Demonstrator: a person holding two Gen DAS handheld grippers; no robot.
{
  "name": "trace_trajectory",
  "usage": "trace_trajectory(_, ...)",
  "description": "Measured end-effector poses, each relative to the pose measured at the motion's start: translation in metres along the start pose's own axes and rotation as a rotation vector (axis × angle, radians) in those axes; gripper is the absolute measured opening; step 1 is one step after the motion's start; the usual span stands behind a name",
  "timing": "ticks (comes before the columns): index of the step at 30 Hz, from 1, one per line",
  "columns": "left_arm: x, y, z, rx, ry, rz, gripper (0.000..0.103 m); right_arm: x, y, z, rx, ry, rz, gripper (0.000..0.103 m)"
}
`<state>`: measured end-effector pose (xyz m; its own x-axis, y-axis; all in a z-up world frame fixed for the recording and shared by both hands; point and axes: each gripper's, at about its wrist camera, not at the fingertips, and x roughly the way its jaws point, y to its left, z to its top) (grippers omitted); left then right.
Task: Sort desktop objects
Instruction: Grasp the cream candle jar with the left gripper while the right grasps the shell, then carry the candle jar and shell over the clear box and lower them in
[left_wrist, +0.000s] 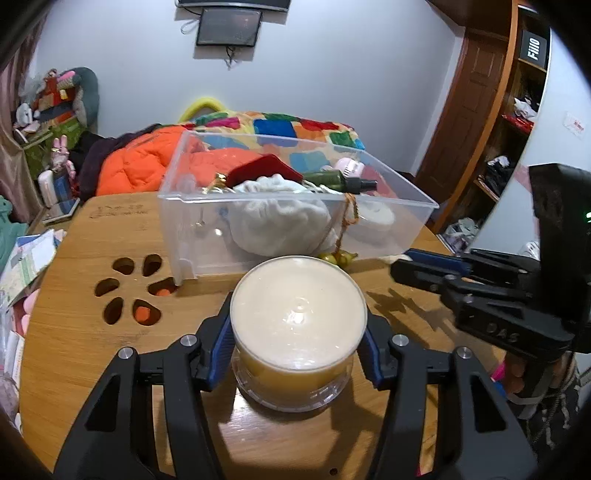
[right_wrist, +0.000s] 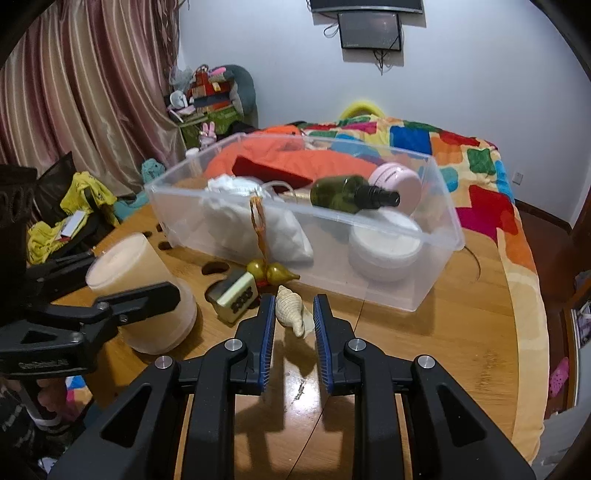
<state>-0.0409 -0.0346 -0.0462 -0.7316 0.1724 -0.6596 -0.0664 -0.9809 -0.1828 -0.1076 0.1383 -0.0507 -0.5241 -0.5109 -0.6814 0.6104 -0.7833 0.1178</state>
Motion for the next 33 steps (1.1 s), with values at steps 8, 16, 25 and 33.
trace_trajectory(8,-0.017,-0.004,0.009,0.022,-0.049,0.011,0.056,-0.016,0.007,0.008,-0.004,-0.047,0.006,0.019)
trace_trajectory(16,-0.026,-0.006,0.022,0.032,-0.077,0.012,0.056,-0.029,0.012,0.013,-0.016,-0.081,0.01,0.019)
trace_trajectory(25,-0.029,-0.008,0.042,0.062,-0.107,0.032,0.056,-0.041,0.011,0.02,-0.024,-0.116,-0.006,0.019)
trace_trajectory(33,-0.035,-0.004,0.059,0.078,-0.131,0.044,0.056,-0.049,0.008,0.03,-0.032,-0.14,-0.022,0.019)
